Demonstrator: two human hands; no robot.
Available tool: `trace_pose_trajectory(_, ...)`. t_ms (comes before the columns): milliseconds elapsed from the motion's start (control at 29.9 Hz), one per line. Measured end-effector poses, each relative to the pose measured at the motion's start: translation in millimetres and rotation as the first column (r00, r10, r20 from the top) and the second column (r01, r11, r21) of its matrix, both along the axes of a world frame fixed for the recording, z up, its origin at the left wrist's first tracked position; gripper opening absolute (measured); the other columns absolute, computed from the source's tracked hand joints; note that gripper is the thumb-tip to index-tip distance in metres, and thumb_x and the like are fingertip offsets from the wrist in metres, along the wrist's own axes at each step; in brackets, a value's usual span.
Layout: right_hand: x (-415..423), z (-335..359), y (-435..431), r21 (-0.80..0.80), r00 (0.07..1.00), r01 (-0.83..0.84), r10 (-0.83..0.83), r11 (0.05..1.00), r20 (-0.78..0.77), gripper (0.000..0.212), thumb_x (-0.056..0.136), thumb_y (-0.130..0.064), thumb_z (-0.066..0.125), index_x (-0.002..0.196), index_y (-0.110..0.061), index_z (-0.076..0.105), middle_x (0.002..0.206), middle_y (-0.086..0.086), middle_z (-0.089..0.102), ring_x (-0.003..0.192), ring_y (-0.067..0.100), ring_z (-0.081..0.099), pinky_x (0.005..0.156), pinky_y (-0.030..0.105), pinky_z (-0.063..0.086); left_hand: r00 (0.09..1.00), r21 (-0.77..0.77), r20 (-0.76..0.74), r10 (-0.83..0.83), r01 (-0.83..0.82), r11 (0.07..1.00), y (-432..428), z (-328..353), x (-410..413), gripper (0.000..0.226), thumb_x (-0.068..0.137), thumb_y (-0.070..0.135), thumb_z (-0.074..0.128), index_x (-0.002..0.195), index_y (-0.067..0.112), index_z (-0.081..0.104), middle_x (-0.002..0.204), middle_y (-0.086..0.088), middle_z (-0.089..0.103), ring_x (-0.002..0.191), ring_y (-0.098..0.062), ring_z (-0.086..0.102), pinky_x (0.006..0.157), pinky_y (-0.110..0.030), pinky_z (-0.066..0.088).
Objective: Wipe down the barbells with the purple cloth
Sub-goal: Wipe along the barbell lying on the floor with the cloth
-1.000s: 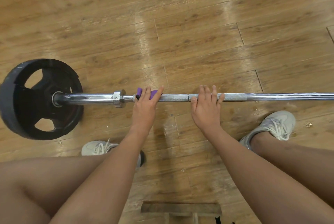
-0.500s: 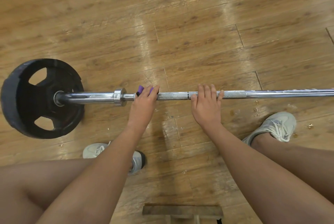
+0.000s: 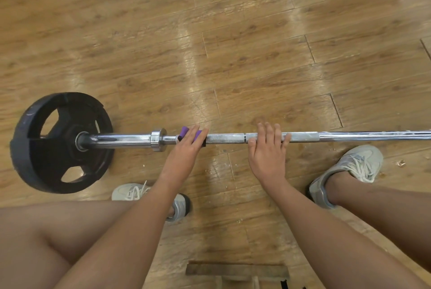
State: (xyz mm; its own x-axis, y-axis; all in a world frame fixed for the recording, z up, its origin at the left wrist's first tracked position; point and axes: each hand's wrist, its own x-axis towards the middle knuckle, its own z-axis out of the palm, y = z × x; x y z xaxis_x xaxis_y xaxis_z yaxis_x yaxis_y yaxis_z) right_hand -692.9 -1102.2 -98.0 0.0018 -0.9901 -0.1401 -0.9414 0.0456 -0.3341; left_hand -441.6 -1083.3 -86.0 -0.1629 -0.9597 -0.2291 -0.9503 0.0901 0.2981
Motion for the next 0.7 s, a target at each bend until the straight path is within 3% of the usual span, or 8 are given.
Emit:
trace_pose_trajectory(234, -2, -2, 19, 0.009, 1.000, -0.004, 0.004, 1.000, -0.006, 0.057, 0.107, -0.040, 0.024, 0.155, -0.010, 0.033, 0.163, 0.012, 0.029, 0.155, 0.033, 0.005, 0.124, 0.058, -0.001, 0.994, -0.048, -0.079, 0.071, -0.075, 0.996, 8, 17, -31, 0.049, 0.103, 0.014, 0.055, 0.151, 0.015, 0.044, 0.157, -0.016, 0.041, 0.146, -0.029, 0.038, 0.103, -0.050, 0.048)
trace_pose_trajectory(335, -1, -2, 22, 0.012, 1.000, -0.010, 0.010, 1.000, -0.013, 0.058, 0.106, -0.039, 0.023, 0.156, -0.010, 0.032, 0.163, 0.013, 0.027, 0.155, 0.033, 0.003, 0.123, 0.060, 0.000, 0.994, -0.029, -0.075, 0.080, -0.082, 0.996, 9, 22, -20, 0.047, 0.105, 0.020, 0.050, 0.152, 0.018, 0.042, 0.159, -0.010, 0.039, 0.149, -0.027, 0.033, 0.104, -0.049, 0.050)
trace_pose_trajectory(468, -2, -3, 18, 0.036, 1.000, -0.014, 0.015, 0.999, -0.022, 0.059, 0.107, -0.040, 0.023, 0.157, -0.009, 0.029, 0.164, 0.014, 0.025, 0.155, 0.033, -0.001, 0.123, 0.059, -0.004, 0.970, -0.016, -0.091, 0.225, -0.227, 0.974, 5, 24, -12, 0.045, 0.105, 0.018, 0.050, 0.149, 0.016, 0.044, 0.158, -0.013, 0.038, 0.144, -0.032, 0.039, 0.098, -0.053, 0.052)
trace_pose_trajectory(569, -1, -3, 11, 0.051, 1.000, -0.017, 0.018, 0.999, -0.022, 0.060, 0.107, -0.042, 0.020, 0.157, -0.009, 0.028, 0.164, 0.013, 0.024, 0.155, 0.033, -0.001, 0.123, 0.058, -0.006, 0.984, -0.027, -0.067, 0.167, -0.169, 0.985, 5, 18, -27, 0.048, 0.103, 0.013, 0.055, 0.149, 0.017, 0.044, 0.158, -0.017, 0.037, 0.144, -0.035, 0.039, 0.102, -0.051, 0.049)
trace_pose_trajectory(703, 0, -3, 1, 0.046, 1.000, -0.014, 0.015, 0.999, -0.026, 0.061, 0.107, -0.043, 0.019, 0.157, -0.010, 0.027, 0.163, 0.013, 0.027, 0.155, 0.034, 0.002, 0.123, 0.057, -0.006, 0.995, -0.056, -0.031, 0.091, -0.093, 0.994, -4, 7, -32, 0.069, 0.090, -0.003, 0.070, 0.148, 0.020, 0.042, 0.155, -0.017, 0.041, 0.144, -0.031, 0.041, 0.100, -0.049, 0.053)
